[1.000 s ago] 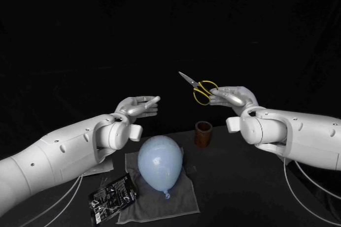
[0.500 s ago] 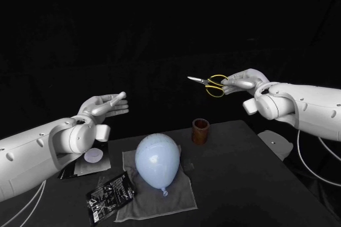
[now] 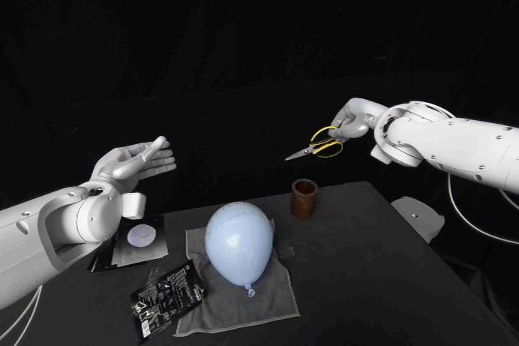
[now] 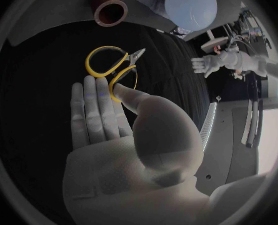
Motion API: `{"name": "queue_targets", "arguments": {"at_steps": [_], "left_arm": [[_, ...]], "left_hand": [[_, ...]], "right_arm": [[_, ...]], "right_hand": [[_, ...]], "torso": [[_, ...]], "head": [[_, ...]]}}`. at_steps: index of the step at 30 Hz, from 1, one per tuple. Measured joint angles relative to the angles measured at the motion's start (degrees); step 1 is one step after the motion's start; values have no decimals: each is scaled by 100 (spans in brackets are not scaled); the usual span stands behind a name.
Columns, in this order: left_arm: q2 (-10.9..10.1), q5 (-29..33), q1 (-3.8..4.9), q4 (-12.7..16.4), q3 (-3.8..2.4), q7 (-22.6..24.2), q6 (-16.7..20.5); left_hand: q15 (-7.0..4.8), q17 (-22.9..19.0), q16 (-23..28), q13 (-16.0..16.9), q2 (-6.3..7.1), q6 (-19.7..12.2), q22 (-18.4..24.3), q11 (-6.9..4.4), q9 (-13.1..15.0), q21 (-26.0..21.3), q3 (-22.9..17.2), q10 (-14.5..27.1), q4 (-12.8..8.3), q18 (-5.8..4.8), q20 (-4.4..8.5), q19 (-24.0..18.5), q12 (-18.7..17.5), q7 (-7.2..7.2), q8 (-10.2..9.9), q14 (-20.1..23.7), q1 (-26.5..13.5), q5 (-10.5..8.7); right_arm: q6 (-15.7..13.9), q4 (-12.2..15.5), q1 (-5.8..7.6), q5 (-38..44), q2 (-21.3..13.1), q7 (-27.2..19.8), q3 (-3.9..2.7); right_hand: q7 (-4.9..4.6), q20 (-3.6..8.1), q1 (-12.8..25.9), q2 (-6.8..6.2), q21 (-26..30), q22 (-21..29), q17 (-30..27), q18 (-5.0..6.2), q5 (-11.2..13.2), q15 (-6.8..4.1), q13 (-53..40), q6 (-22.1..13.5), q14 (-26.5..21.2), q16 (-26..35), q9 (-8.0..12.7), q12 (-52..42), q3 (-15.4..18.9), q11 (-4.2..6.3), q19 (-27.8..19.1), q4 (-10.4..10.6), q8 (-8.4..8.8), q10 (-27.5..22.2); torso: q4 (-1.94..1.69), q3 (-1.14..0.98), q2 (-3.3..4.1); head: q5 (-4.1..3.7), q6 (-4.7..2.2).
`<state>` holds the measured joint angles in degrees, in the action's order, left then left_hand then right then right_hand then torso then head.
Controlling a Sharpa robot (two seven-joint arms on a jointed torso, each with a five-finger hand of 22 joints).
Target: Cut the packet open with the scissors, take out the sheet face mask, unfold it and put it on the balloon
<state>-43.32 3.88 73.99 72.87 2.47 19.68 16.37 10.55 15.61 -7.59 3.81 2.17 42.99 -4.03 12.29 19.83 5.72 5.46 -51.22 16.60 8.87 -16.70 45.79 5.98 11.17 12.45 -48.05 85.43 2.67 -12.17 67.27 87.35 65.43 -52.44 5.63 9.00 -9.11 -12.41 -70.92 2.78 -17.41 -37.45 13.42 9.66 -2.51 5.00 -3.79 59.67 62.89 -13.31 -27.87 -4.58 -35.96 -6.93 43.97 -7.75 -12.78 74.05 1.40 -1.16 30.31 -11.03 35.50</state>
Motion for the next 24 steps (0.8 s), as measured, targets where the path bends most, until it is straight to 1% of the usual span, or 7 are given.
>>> {"name": "queue_targets", "arguments": {"at_steps": [7,11,15,17,18,19,24], "left_arm": [[-46,48,-1,90,14,71,-10],[-54,62,-1,113,26,80,-23],[-63,65,-2,118,33,80,-35],[-65,65,-2,117,37,75,-39],[-65,65,-2,115,41,69,-40],[-65,63,-2,113,43,65,-40],[-63,56,-3,111,46,53,-42]], "left_hand": [[0,-1,0,0,0,0,5,0,-1,0,0,0,0,-1,0,0,0,0,0,0,0,0],[0,-1,0,0,0,0,5,0,-1,0,-1,0,0,-2,0,0,0,0,-1,0,0,0],[1,-1,0,0,-11,0,4,0,-4,0,15,0,-16,-3,0,-1,0,0,-1,1,11,0],[1,-2,-19,0,-29,0,4,0,-15,-1,15,1,-15,-4,1,-1,0,0,-1,1,30,0],[1,-2,-21,0,-29,0,4,0,-15,0,15,1,-16,-4,1,-1,0,0,-1,1,30,0],[1,-2,-21,0,-29,0,4,0,-15,0,15,1,-16,-4,1,-1,0,0,-1,1,30,0],[1,-2,-21,0,-29,0,4,0,-15,-1,15,1,-16,-5,1,-1,0,0,-1,1,30,0]], "right_arm": [[137,55,40,1466,277,404,0],[212,73,65,2084,370,614,0],[320,131,85,2547,376,791,0],[385,187,94,2711,371,863,0],[434,232,100,2815,367,908,4],[471,261,102,2892,366,938,7],[667,350,107,3285,368,1079,26]], "right_hand": [[10,0,8,-8,0,11,9,-2,11,-10,-3,11,10,0,0,0,-39,38,0,72,0,39],[17,24,60,-61,0,53,30,-3,-2,-20,-4,17,59,0,-1,13,-119,60,24,152,-11,81],[24,42,50,-102,10,76,37,-6,-7,-21,1,23,60,0,-3,21,-169,78,43,202,-32,100],[26,19,73,-123,47,98,43,-6,-7,-21,2,25,60,32,-4,45,-208,77,66,241,-33,102],[32,6,73,-124,47,116,44,-6,-7,-37,2,31,74,43,-5,45,-233,83,79,266,-34,111],[44,-1,77,-180,59,136,48,-8,-7,-59,3,43,83,65,-5,46,-265,115,131,298,-44,145],[71,-9,51,-236,133,215,70,-38,-6,-95,3,34,86,67,-8,50,-341,116,219,375,-45,147]], "torso": [[-1,0,6],[-4,0,7],[-4,0,7],[0,0,7],[2,0,7],[3,-1,7],[0,-2,5]], "head": [[-11,12],[-24,19],[-38,24],[-42,23],[-45,22],[-51,22],[-106,33]]}}
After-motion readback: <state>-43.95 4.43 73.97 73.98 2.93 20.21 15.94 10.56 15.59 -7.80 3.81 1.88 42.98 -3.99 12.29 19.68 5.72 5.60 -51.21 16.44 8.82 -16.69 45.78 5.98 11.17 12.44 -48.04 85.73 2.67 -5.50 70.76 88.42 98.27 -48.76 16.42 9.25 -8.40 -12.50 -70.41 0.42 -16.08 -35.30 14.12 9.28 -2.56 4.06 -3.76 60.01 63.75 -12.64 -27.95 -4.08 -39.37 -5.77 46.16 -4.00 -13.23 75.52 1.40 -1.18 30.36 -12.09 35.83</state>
